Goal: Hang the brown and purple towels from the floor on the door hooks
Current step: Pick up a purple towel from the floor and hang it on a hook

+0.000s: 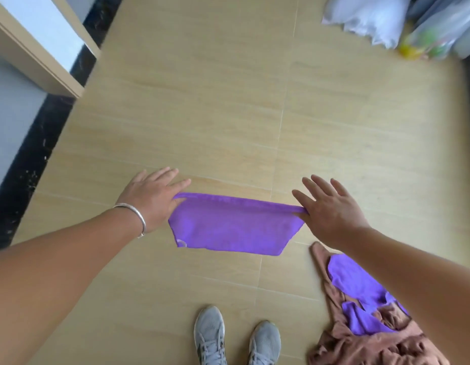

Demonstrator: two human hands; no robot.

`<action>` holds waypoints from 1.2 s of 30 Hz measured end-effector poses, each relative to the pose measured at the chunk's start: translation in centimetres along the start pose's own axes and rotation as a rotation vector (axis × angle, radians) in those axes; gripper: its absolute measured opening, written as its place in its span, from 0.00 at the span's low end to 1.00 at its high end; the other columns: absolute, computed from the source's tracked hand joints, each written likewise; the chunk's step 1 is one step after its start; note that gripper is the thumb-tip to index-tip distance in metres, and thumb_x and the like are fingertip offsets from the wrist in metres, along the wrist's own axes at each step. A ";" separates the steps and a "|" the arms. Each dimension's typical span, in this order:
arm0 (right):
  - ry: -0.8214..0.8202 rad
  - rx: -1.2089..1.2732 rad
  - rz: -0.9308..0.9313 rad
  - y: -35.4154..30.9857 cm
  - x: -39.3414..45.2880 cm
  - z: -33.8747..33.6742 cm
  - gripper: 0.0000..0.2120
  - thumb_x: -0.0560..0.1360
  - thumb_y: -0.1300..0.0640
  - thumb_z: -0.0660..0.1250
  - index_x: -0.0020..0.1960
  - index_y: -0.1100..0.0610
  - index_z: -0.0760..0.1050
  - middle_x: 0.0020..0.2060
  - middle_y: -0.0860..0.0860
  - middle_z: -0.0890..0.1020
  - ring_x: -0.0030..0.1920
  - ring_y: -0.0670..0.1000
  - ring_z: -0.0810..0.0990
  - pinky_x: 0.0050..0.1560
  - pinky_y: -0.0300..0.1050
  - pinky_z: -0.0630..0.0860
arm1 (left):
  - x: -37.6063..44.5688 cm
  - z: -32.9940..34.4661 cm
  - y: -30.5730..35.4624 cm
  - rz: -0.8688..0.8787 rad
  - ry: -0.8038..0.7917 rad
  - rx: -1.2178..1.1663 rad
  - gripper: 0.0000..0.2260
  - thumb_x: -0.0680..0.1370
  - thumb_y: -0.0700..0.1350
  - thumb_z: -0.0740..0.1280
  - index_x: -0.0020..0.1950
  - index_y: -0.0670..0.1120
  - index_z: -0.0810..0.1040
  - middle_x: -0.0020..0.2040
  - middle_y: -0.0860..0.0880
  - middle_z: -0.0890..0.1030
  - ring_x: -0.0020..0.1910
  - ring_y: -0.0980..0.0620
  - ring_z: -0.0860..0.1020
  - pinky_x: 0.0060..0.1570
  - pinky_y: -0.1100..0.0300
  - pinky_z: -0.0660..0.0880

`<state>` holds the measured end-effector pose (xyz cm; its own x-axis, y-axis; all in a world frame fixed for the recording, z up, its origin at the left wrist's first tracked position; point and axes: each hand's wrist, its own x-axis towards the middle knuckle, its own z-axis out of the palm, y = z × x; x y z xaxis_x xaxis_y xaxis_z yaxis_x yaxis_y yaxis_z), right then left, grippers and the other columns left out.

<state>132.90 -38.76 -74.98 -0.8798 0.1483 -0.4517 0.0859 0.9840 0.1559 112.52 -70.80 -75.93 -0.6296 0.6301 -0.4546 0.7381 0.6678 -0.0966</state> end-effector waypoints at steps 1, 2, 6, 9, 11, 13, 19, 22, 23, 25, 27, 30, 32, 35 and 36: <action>0.004 0.005 0.006 0.7 -1.0 -2.4 0.28 0.80 0.40 0.41 0.78 0.47 0.52 0.78 0.51 0.50 0.78 0.52 0.44 0.76 0.54 0.43 | -0.7 -2.9 -0.3 0.010 -0.009 -0.024 0.22 0.82 0.56 0.50 0.77 0.61 0.54 0.79 0.53 0.52 0.77 0.54 0.52 0.72 0.52 0.53; 0.005 0.018 0.011 1.4 -2.4 -5.5 0.28 0.80 0.40 0.41 0.78 0.47 0.52 0.78 0.50 0.49 0.78 0.51 0.44 0.76 0.53 0.43 | -1.9 -6.4 -0.7 0.019 -0.029 -0.053 0.22 0.82 0.56 0.51 0.77 0.61 0.55 0.79 0.53 0.53 0.76 0.54 0.54 0.71 0.54 0.55; 0.000 0.115 0.014 3.4 -8.5 -16.1 0.26 0.81 0.40 0.44 0.78 0.45 0.53 0.79 0.48 0.49 0.78 0.49 0.43 0.76 0.51 0.43 | -7.2 -18.3 -1.5 0.063 -0.097 -0.106 0.21 0.83 0.57 0.51 0.76 0.61 0.57 0.79 0.52 0.53 0.76 0.53 0.57 0.71 0.57 0.57; 0.057 0.184 0.034 5.1 -12.8 -23.7 0.24 0.82 0.41 0.45 0.77 0.44 0.55 0.78 0.47 0.50 0.78 0.48 0.44 0.76 0.49 0.45 | -11.2 -26.1 -2.0 0.071 -0.088 -0.107 0.21 0.83 0.57 0.50 0.76 0.61 0.57 0.79 0.54 0.52 0.75 0.53 0.57 0.70 0.57 0.57; 0.116 0.230 0.059 6.3 -15.0 -28.3 0.24 0.82 0.42 0.46 0.76 0.44 0.57 0.78 0.47 0.51 0.78 0.48 0.45 0.76 0.49 0.47 | -13.4 -30.9 -2.4 0.078 -0.080 -0.116 0.20 0.83 0.56 0.50 0.76 0.61 0.58 0.79 0.55 0.52 0.76 0.54 0.56 0.70 0.58 0.56; 0.201 0.240 0.072 7.9 -17.1 -33.4 0.23 0.82 0.42 0.47 0.75 0.44 0.60 0.78 0.47 0.53 0.77 0.48 0.47 0.76 0.48 0.48 | -15.3 -36.2 -3.0 0.096 -0.031 -0.116 0.20 0.83 0.56 0.50 0.76 0.60 0.58 0.79 0.55 0.52 0.76 0.55 0.56 0.72 0.59 0.55; 0.432 0.206 0.108 12.8 -21.7 -48.8 0.21 0.81 0.41 0.50 0.72 0.42 0.66 0.76 0.46 0.59 0.77 0.47 0.50 0.74 0.46 0.50 | -20.3 -52.7 -5.3 0.103 0.192 -0.082 0.20 0.82 0.58 0.51 0.75 0.62 0.59 0.78 0.57 0.53 0.75 0.53 0.58 0.72 0.58 0.56; 0.502 0.214 0.127 14.7 -23.6 -55.0 0.21 0.81 0.39 0.50 0.70 0.41 0.68 0.76 0.45 0.61 0.77 0.47 0.51 0.73 0.47 0.53 | -22.6 -59.2 -6.0 0.086 0.275 -0.068 0.19 0.82 0.59 0.50 0.74 0.63 0.61 0.77 0.59 0.56 0.74 0.53 0.60 0.71 0.57 0.59; 0.539 0.216 0.134 15.2 -24.7 -57.3 0.21 0.81 0.39 0.50 0.70 0.40 0.68 0.75 0.45 0.61 0.77 0.47 0.51 0.73 0.48 0.54 | -23.8 -61.4 -6.2 0.089 0.313 -0.062 0.18 0.82 0.59 0.50 0.72 0.63 0.63 0.75 0.60 0.60 0.73 0.53 0.63 0.69 0.56 0.62; 0.610 0.218 0.150 16.1 -26.7 -61.8 0.21 0.80 0.38 0.50 0.69 0.41 0.70 0.75 0.46 0.62 0.77 0.48 0.51 0.74 0.49 0.56 | -25.9 -65.7 -6.6 0.119 0.411 -0.098 0.13 0.82 0.57 0.50 0.63 0.64 0.70 0.62 0.62 0.71 0.63 0.52 0.72 0.58 0.55 0.70; 0.677 0.207 0.169 16.8 -28.4 -65.7 0.21 0.81 0.39 0.50 0.68 0.42 0.71 0.75 0.47 0.63 0.77 0.48 0.52 0.74 0.49 0.56 | -27.5 -69.4 -6.9 0.132 0.495 -0.086 0.12 0.82 0.56 0.50 0.57 0.61 0.72 0.52 0.59 0.72 0.53 0.53 0.75 0.49 0.57 0.71; 0.754 0.181 0.193 17.4 -30.8 -70.5 0.20 0.81 0.39 0.52 0.67 0.42 0.72 0.74 0.47 0.64 0.77 0.49 0.52 0.74 0.49 0.56 | -30.0 -74.0 -7.2 0.104 0.587 -0.064 0.15 0.82 0.56 0.50 0.61 0.59 0.73 0.58 0.56 0.73 0.57 0.53 0.74 0.53 0.57 0.71; 0.784 0.162 0.203 17.5 -32.3 -72.8 0.20 0.81 0.39 0.52 0.67 0.43 0.72 0.73 0.47 0.66 0.76 0.49 0.53 0.73 0.50 0.56 | -31.4 -76.1 -7.3 0.091 0.625 -0.049 0.15 0.82 0.55 0.50 0.61 0.56 0.74 0.60 0.52 0.74 0.58 0.52 0.74 0.55 0.55 0.72; 0.814 0.133 0.202 17.2 -34.4 -75.2 0.20 0.80 0.39 0.52 0.65 0.43 0.74 0.69 0.47 0.71 0.76 0.50 0.55 0.73 0.50 0.59 | -33.5 -78.2 -7.4 0.081 0.654 -0.033 0.16 0.83 0.55 0.51 0.61 0.53 0.74 0.58 0.52 0.74 0.57 0.50 0.74 0.56 0.56 0.70; 0.810 0.109 0.199 17.2 -34.9 -75.6 0.20 0.81 0.39 0.52 0.65 0.43 0.74 0.67 0.46 0.72 0.76 0.50 0.55 0.72 0.50 0.59 | -33.9 -78.6 -7.4 0.082 0.660 -0.025 0.16 0.83 0.54 0.51 0.60 0.53 0.75 0.56 0.52 0.74 0.56 0.50 0.74 0.55 0.57 0.70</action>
<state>129.71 -34.49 9.84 -0.9036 0.2447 0.3516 0.2831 0.9571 0.0616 109.27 -65.96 9.78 -0.5940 0.7843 0.1789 0.7890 0.6114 -0.0609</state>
